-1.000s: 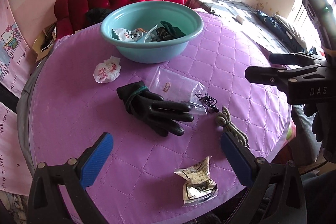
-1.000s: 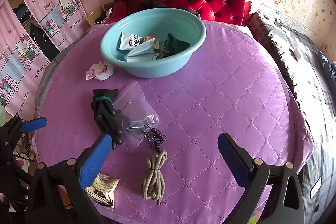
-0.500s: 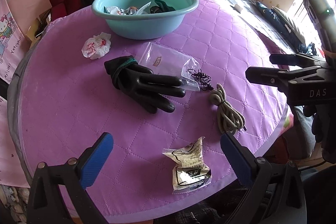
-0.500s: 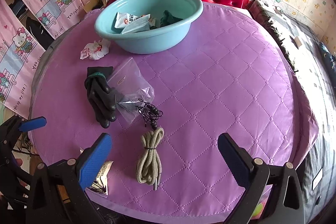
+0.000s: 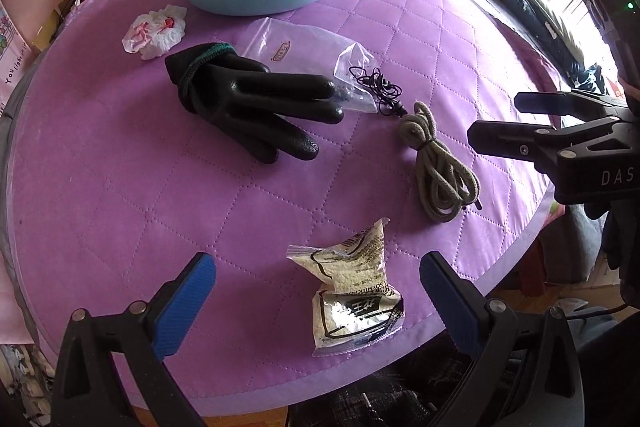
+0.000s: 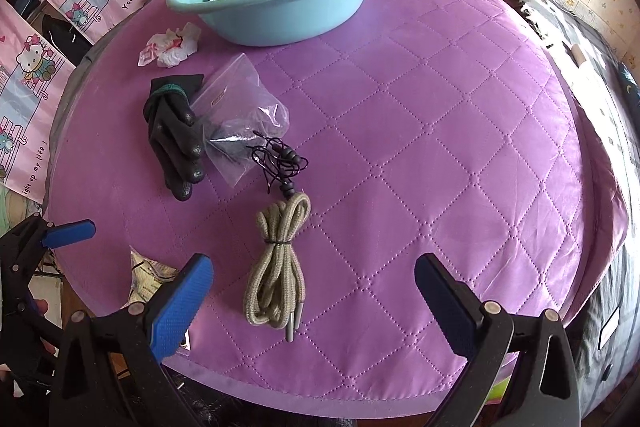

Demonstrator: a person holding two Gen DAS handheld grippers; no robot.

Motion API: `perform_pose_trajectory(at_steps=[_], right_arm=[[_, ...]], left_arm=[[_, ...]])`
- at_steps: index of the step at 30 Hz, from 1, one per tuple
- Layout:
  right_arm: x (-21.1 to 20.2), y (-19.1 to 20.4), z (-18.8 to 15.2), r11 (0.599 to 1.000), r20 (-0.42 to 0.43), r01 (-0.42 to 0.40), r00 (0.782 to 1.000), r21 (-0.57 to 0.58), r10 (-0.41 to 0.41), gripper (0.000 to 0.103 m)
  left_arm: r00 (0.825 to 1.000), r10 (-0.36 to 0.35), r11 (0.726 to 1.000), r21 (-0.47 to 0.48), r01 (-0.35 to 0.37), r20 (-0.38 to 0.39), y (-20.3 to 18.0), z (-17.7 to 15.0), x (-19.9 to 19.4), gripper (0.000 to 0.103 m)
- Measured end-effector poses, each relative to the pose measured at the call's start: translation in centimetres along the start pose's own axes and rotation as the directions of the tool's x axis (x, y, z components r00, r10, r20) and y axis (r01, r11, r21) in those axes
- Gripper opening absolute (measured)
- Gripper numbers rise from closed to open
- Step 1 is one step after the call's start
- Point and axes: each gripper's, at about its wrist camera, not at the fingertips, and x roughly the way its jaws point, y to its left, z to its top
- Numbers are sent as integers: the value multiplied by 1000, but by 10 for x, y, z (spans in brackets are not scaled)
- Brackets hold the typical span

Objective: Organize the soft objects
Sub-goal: 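Withdraw both tools from the basin toward the rope and beige packet, then grasp the beige printed packet with the left tool while the right tool grasps the beige rope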

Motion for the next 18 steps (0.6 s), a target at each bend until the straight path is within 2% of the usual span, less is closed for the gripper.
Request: perform_pose_trajectory(at_steps=[13, 16, 18], right_arm=[[21, -4, -5, 1000, -45, -6, 999, 4, 6, 103], [24, -5, -5, 1000, -51, -5, 999, 3, 6, 103], [26, -6, -4, 1000, -56, -4, 998, 2, 4, 103]], left_arm=[[997, 2, 999, -36, -5, -75, 13, -9, 34, 103], [997, -8, 999, -42, 4, -81, 15, -9, 40, 97], [996, -23, 999, -45, 19, -84, 16, -8, 44, 85]])
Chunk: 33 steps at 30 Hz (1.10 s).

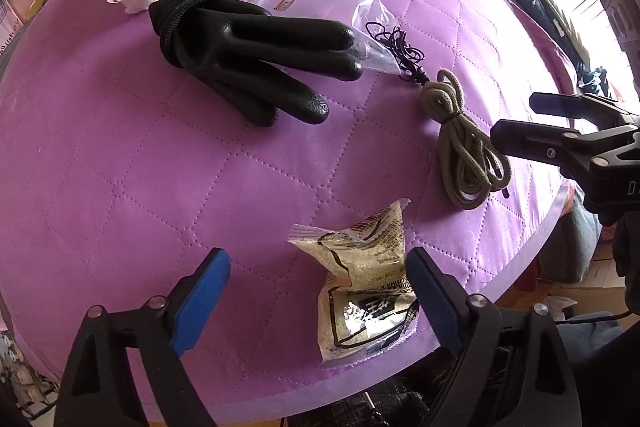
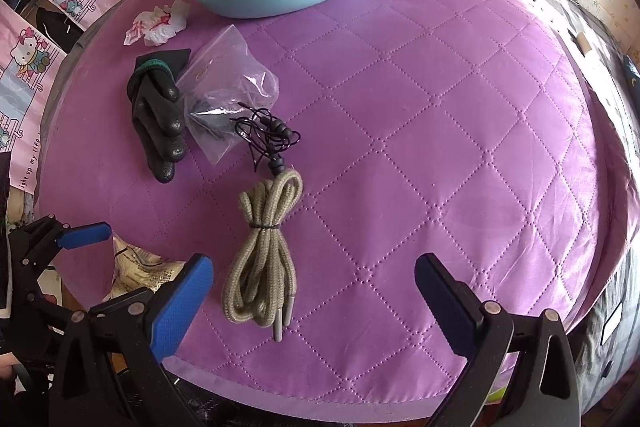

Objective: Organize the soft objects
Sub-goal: 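Grasp the beige printed packet with the left tool while the right tool grasps the beige rope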

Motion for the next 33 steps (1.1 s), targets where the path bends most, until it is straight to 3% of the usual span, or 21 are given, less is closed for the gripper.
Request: perform_pose_trajectory(at_steps=[1, 3, 6, 13, 25, 27, 30, 32, 33], right_arm=[[1, 0, 1, 1000, -3, 0, 1000, -1, 0, 103], [3, 0, 1, 1000, -5, 0, 1000, -3, 0, 103], [6, 0, 3, 1000, -7, -3, 1000, -5, 3, 103], [14, 4, 6, 1000, -22, -16, 1000, -13, 15, 103], [33, 22, 9, 996, -82, -71, 994, -46, 67, 100], [36, 25, 9, 996, -89, -74, 994, -54, 69, 94], [38, 31, 8, 996, -92, -59, 994, -73, 53, 68], [38, 36, 8, 994, -93, -69, 994, -87, 61, 43], [39, 38, 8, 992, -94, -86, 993, -89, 78, 36]], left_arm=[[1000, -13, 1000, -1, 13, -4, 1, 2, 3, 81], [999, -31, 1000, 1, 31, -17, -1, 4, 8, 63], [999, -33, 999, 14, 33, -36, -7, 6, 16, 49], [997, -68, 998, 3, 68, -29, -15, 10, 20, 43], [998, -63, 998, -15, 63, 0, -5, 8, 0, 39], [998, -67, 998, -22, 67, 17, -2, 6, -7, 37], [997, -69, 997, -32, 71, 41, 1, 8, -15, 32], [996, -72, 997, -36, 74, 52, 4, 8, -19, 29], [996, -72, 997, -37, 74, 56, 4, 9, -20, 28]])
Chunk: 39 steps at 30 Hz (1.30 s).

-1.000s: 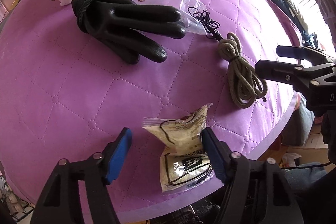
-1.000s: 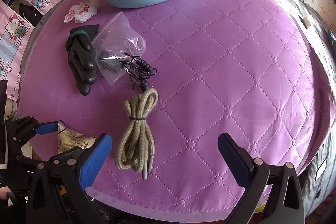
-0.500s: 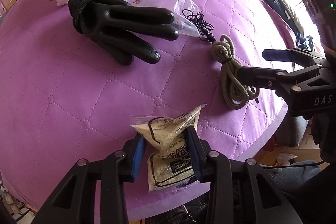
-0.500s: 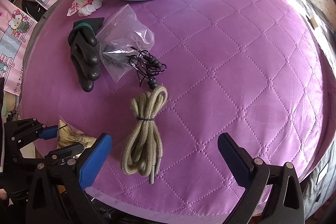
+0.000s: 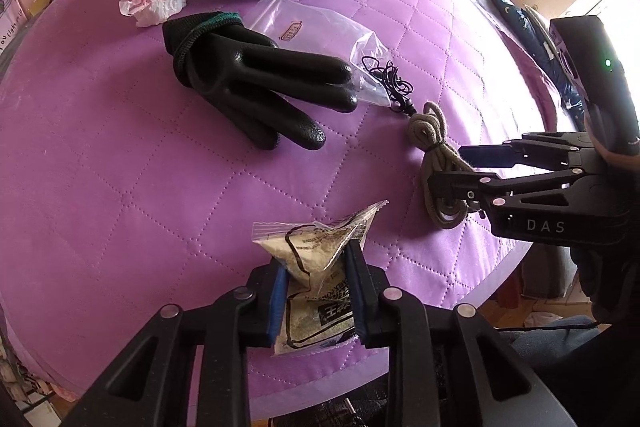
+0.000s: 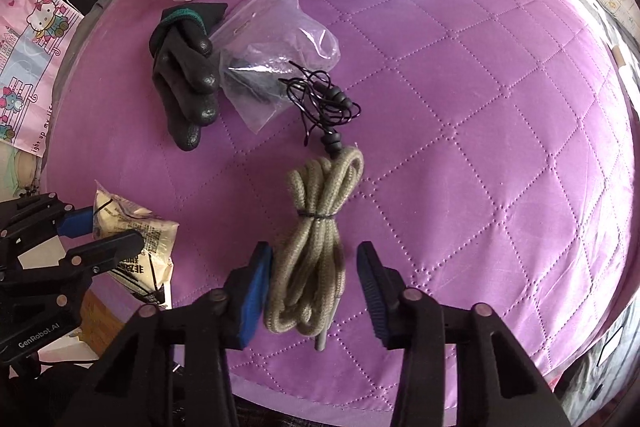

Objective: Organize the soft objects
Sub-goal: 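Grasp the beige printed packet with the left tool while the right tool grasps the beige rope, then carry the beige packet and rope over the teal basin with both tools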

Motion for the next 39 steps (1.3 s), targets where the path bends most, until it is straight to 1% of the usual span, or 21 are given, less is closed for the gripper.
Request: perform_pose_trajectory(at_steps=[1, 5, 19, 23, 32, 39], right_arm=[[0, 2, 0, 1000, 2, -12, 1000, -2, 12, 29], [-4, 9, -1, 1000, 13, -24, 1000, -4, 24, 22], [-46, 11, 2, 1000, 101, -14, 995, -14, 15, 22], [-58, 2, -1, 1000, 130, -8, 991, -15, 10, 22], [-78, 2, -1, 1000, 183, 13, 983, -17, -9, 22], [-90, 4, -1, 999, 218, 29, 976, -28, -23, 22]], left_arm=[[1000, 1, 1000, 1, -1, 5, 1, 1, -2, 28], [1000, -7, 1000, 2, 7, 19, 3, 2, -10, 26], [996, -17, 1000, 17, 16, 92, 8, 2, -43, 25], [993, -13, 999, 34, 9, 115, 4, 5, -50, 25], [987, -2, 997, 71, -9, 160, -5, 16, -64, 25], [982, -7, 995, 99, -12, 191, -11, 24, -74, 25]])
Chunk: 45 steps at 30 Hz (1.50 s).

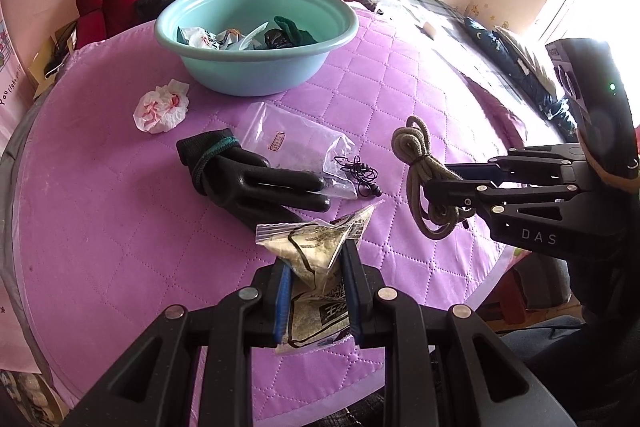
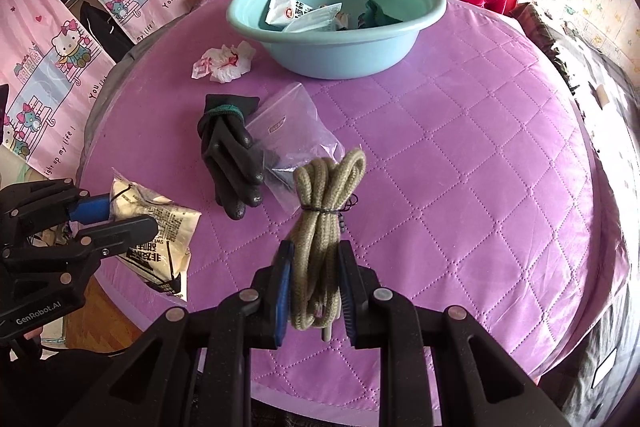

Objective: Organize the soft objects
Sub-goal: 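Carry the beige packet and rope over the teal basin with both tools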

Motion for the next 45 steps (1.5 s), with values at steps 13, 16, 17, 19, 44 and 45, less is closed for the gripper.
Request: perform_pose_trajectory(at_steps=[13, 16, 17, 19, 44, 45], right_arm=[[-19, -5, 17, 1000, 82, 9, 997, 9, -9, 22], [-25, -8, 24, 1000, 118, -2, 993, 15, 1, 21], [-26, -8, 27, 1000, 124, -1, 992, 15, -1, 21], [-29, -9, 33, 1000, 140, 1, 990, 13, -3, 20], [-32, -14, 125, 1000, 216, 7, 976, -3, -6, 18], [-32, -14, 130, 1000, 220, 9, 976, -6, -8, 18]], left_arm=[[999, -8, 999, 50, 6, 46, -7, 22, -9, 25], [998, -8, 999, 54, 4, 64, -6, 29, -13, 25], [998, -8, 999, 54, 5, 70, -6, 31, -15, 25], [996, -6, 998, 55, 1, 85, -4, 37, -17, 25], [984, 4, 997, 81, -18, 179, 19, 121, -17, 25], [983, 3, 996, 82, -19, 182, 20, 125, -17, 25]])
